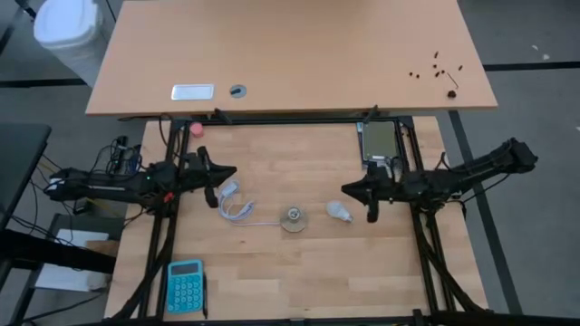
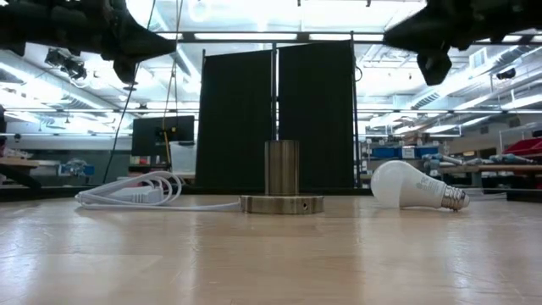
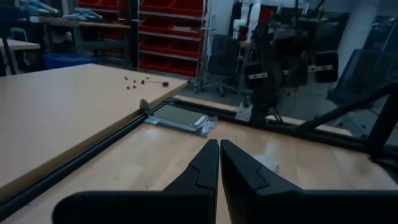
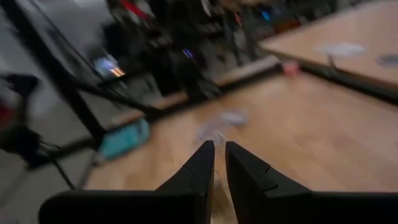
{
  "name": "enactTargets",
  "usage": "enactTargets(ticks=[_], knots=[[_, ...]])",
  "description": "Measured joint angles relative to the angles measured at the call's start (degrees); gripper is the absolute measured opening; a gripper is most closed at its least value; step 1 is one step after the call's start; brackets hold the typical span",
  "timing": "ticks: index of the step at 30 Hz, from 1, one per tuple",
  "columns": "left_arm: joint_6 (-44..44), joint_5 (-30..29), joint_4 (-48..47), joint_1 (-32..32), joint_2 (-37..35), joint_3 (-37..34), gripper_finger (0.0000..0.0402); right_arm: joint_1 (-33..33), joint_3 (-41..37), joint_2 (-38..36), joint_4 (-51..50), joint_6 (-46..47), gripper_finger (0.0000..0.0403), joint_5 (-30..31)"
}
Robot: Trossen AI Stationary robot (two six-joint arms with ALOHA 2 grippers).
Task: Screw lightbulb
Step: Insert the lightbulb into the lamp holder
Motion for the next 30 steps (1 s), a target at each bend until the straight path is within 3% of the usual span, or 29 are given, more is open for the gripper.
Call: enactTargets(ticks=[9,14,22,30], knots=[[-0.4,-0.1,0.1,0.0,5.0,0.0,0.0023,-0.3,11.1,9.2,-25.8,3.7,0.0074,0.3],[-1.3,-1.2,2.7,0.0,6.4,0.0,0.0037,0.3,12.5,13.7,-29.6,3.8,0.0137,-4.7],[-1.1,-2.5,4.0,0.0,6.5,0.0,0.0102,-0.9,16.1,18.4,-42.1,10.2,0.0249,-7.1],[-1.1,-3.4,4.0,0.0,6.5,0.0,0.0114,-1.3,18.9,26.2,-43.9,15.6,0.0281,-7.2]])
